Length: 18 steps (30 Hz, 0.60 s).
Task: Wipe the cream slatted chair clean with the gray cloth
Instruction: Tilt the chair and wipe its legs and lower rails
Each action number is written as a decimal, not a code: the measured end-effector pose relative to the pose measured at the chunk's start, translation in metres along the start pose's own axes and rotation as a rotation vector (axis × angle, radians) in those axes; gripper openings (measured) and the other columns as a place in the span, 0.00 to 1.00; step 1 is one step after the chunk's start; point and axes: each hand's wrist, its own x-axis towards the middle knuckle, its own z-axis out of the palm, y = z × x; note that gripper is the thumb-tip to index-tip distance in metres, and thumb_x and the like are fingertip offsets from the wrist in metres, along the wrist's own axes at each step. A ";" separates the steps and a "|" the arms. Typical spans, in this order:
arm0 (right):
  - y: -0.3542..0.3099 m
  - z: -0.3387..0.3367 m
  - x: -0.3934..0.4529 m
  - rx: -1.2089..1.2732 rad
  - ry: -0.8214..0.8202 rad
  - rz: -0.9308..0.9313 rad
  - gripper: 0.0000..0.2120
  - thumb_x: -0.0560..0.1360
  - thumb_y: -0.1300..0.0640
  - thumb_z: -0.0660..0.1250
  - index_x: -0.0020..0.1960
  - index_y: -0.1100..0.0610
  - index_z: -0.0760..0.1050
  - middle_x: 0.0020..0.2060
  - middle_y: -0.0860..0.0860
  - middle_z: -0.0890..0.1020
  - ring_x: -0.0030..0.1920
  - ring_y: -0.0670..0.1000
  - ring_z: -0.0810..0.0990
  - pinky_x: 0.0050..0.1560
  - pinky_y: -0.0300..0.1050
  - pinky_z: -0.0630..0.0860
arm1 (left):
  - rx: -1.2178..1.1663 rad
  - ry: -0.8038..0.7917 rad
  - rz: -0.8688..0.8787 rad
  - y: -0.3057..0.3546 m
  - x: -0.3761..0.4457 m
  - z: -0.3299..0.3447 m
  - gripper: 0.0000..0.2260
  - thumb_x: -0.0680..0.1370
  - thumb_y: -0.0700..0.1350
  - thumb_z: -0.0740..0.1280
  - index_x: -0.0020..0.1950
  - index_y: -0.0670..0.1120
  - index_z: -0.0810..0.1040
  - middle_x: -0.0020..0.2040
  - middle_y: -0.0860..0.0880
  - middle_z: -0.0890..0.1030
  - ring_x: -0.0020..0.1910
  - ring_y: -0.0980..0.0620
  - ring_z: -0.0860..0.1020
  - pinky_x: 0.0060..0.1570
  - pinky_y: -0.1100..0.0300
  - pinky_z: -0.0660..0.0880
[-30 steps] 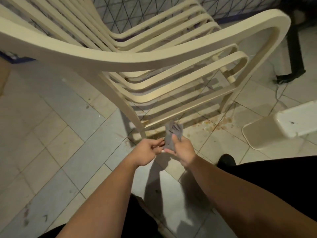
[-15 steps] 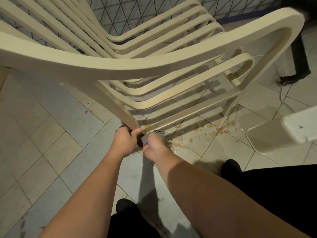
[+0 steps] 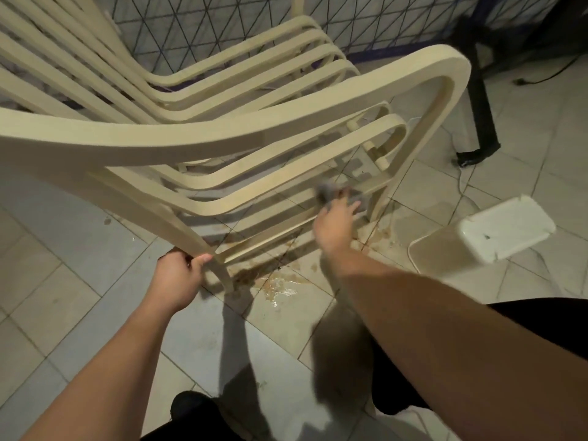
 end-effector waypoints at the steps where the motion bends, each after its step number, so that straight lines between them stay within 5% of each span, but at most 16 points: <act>1: -0.002 0.013 -0.018 -0.181 -0.072 -0.157 0.24 0.79 0.65 0.57 0.75 0.65 0.62 0.77 0.64 0.59 0.78 0.66 0.52 0.75 0.70 0.46 | -0.001 0.009 -0.002 0.000 -0.001 0.001 0.12 0.83 0.48 0.65 0.58 0.41 0.82 0.52 0.45 0.85 0.50 0.42 0.84 0.47 0.53 0.76; 3: -0.008 0.031 -0.048 -0.493 -0.152 -0.411 0.26 0.78 0.63 0.58 0.76 0.59 0.64 0.78 0.58 0.60 0.79 0.65 0.49 0.73 0.67 0.36 | -0.018 0.021 -0.012 0.002 -0.003 0.003 0.12 0.83 0.46 0.65 0.58 0.41 0.82 0.54 0.44 0.85 0.52 0.42 0.83 0.48 0.54 0.75; 5: -0.020 0.043 -0.060 -0.489 -0.227 -0.628 0.27 0.78 0.62 0.60 0.77 0.54 0.63 0.77 0.53 0.63 0.79 0.59 0.50 0.73 0.56 0.32 | -0.027 0.021 -0.012 0.004 -0.005 0.002 0.11 0.83 0.46 0.65 0.59 0.41 0.82 0.56 0.45 0.85 0.54 0.42 0.84 0.51 0.53 0.77; 8: -0.035 0.061 -0.054 -0.445 -0.517 -0.858 0.25 0.82 0.57 0.56 0.79 0.49 0.59 0.78 0.48 0.63 0.80 0.55 0.50 0.77 0.50 0.36 | -0.018 0.015 -0.001 0.006 -0.006 -0.003 0.10 0.82 0.46 0.66 0.57 0.43 0.82 0.56 0.44 0.85 0.51 0.42 0.84 0.54 0.48 0.79; 10: -0.030 0.058 -0.043 -0.421 -0.542 -0.867 0.24 0.83 0.56 0.56 0.78 0.48 0.61 0.77 0.47 0.65 0.79 0.54 0.53 0.78 0.50 0.42 | -0.010 -0.006 0.013 0.008 -0.008 -0.008 0.10 0.82 0.47 0.66 0.57 0.44 0.82 0.56 0.44 0.85 0.50 0.41 0.84 0.54 0.46 0.80; 12: -0.011 0.049 -0.038 -0.323 -0.391 -0.829 0.23 0.82 0.57 0.59 0.77 0.49 0.65 0.75 0.48 0.69 0.78 0.53 0.58 0.79 0.49 0.45 | -0.011 -0.031 0.026 0.010 -0.010 -0.013 0.10 0.83 0.48 0.65 0.57 0.44 0.82 0.55 0.44 0.85 0.51 0.43 0.83 0.55 0.48 0.79; 15: 0.033 0.043 -0.061 0.060 -0.103 -0.486 0.22 0.81 0.60 0.60 0.74 0.54 0.70 0.72 0.48 0.72 0.76 0.50 0.63 0.77 0.41 0.51 | 0.035 -0.049 0.073 0.011 -0.011 -0.017 0.08 0.83 0.47 0.65 0.54 0.44 0.81 0.49 0.45 0.84 0.48 0.51 0.78 0.50 0.58 0.71; 18: 0.048 0.059 -0.104 0.390 -0.002 -0.046 0.21 0.82 0.48 0.57 0.70 0.56 0.74 0.59 0.51 0.82 0.60 0.49 0.80 0.61 0.42 0.76 | 0.026 -0.016 0.093 0.009 -0.010 -0.019 0.12 0.82 0.48 0.66 0.61 0.44 0.81 0.51 0.53 0.80 0.50 0.55 0.75 0.48 0.64 0.69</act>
